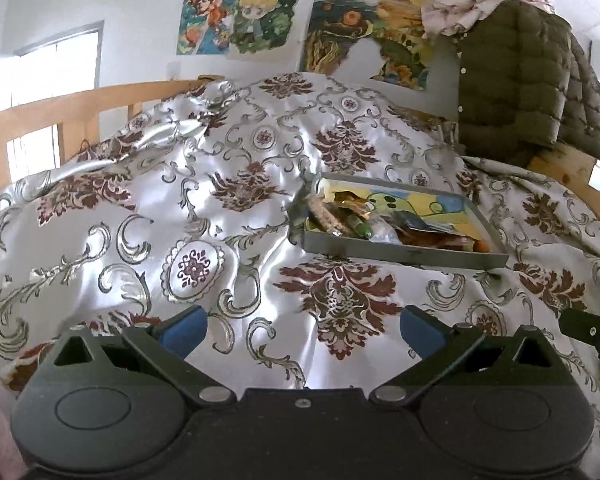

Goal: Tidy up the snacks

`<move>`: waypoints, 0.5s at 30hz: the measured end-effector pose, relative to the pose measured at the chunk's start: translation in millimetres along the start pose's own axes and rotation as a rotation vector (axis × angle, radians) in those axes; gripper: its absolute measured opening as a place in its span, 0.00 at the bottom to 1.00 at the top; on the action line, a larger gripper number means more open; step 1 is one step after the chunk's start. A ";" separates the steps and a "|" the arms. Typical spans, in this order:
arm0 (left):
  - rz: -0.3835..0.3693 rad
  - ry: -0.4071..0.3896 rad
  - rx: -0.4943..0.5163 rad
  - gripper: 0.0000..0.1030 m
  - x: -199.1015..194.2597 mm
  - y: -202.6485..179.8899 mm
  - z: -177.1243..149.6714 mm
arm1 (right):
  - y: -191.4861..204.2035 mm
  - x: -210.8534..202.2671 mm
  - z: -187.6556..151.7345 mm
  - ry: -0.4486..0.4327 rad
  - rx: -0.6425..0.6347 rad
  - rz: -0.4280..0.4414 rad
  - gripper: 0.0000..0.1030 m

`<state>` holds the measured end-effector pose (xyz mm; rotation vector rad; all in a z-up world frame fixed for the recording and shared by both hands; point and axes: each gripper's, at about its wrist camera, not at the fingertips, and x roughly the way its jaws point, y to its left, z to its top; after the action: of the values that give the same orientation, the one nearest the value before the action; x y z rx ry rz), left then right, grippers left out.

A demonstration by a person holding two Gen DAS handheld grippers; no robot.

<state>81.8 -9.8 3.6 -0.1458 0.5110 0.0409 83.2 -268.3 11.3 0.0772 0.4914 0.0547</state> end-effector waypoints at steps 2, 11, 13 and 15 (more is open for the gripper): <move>0.000 0.000 0.002 0.99 0.1 -0.1 -0.3 | -0.1 0.5 0.3 0.002 -0.001 0.000 1.00; 0.004 0.001 0.010 0.99 0.6 -1.1 -2.2 | 1.1 2.9 0.0 0.013 -0.019 0.000 1.00; 0.004 0.005 0.008 0.99 0.6 -0.7 -3.0 | 1.6 2.6 -0.2 0.013 -0.020 -0.001 1.00; 0.000 0.008 0.005 0.99 0.5 -1.2 -3.4 | 2.0 2.4 -0.5 0.011 -0.019 -0.002 1.00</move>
<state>80.7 -11.4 0.5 -0.1407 0.5195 0.0389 85.0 -266.1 9.9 0.0576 0.5019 0.0577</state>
